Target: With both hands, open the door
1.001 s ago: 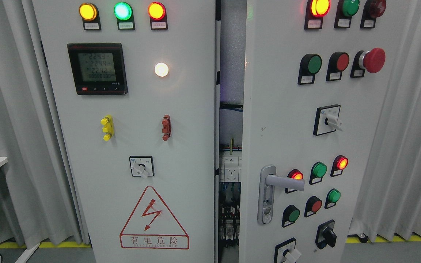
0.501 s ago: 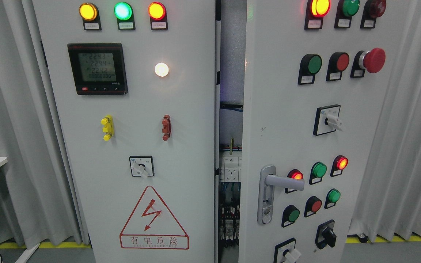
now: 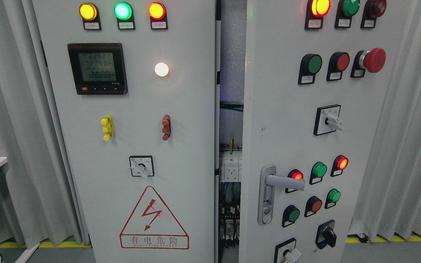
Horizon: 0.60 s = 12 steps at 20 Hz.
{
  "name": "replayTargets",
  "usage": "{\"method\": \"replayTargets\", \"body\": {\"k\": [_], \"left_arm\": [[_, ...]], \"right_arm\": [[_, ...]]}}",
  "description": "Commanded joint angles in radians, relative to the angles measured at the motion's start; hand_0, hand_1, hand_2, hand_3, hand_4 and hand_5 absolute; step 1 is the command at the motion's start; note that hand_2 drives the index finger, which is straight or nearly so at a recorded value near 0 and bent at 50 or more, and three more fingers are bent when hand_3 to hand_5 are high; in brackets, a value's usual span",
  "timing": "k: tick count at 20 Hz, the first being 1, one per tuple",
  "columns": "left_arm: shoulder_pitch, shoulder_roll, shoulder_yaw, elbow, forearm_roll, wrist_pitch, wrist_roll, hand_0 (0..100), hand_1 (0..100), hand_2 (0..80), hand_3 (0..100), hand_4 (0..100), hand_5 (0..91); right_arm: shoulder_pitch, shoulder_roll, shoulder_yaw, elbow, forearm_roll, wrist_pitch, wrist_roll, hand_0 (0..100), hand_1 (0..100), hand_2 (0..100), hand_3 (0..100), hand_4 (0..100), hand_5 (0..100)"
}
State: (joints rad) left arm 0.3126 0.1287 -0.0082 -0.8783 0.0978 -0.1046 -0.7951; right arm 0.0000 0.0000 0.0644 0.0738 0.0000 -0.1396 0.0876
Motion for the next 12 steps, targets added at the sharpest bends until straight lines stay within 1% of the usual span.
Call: {"method": "replayTargets", "body": {"k": [1,4,5,9,10,12], "left_arm": [[0.077,0.240,-0.078,-0.788,0.117,-0.003,-0.027,30,0,2.7,3,4,0.0],[0.065,0.342,-0.090,-0.901,0.248,-0.003,-0.065,30,0,2.7,3,4,0.0],[0.059,0.373,-0.090,-0.924,0.296,-0.003,-0.067,30,0,2.7,3,4,0.0],[-0.029,0.581,-0.088,-1.036,0.541,-0.003,-0.067,30,0,2.7,3,4,0.0],[-0.052,0.624,-0.088,-1.059,0.592,-0.001,-0.067,30,0,2.7,3,4,0.0],[-0.113,0.670,-0.087,-1.077,0.649,0.006,-0.067,30,0,2.7,3,4,0.0]], "right_arm": [[-0.009,-0.002,0.000,0.001,0.015,0.000,0.000,22,0,0,0,0,0],[-0.009,-0.002,0.000,0.000,0.015,0.000,0.000,22,0,0,0,0,0],[-0.009,-0.002,0.000,0.000,0.015,0.000,0.000,22,0,0,0,0,0],[-0.009,-0.002,0.000,0.000,0.015,0.000,0.000,22,0,0,0,0,0],[-0.009,-0.002,0.000,0.000,0.015,0.000,0.000,22,0,0,0,0,0],[-0.009,-0.002,0.000,0.000,0.015,0.000,0.000,22,0,0,0,0,0]]}}
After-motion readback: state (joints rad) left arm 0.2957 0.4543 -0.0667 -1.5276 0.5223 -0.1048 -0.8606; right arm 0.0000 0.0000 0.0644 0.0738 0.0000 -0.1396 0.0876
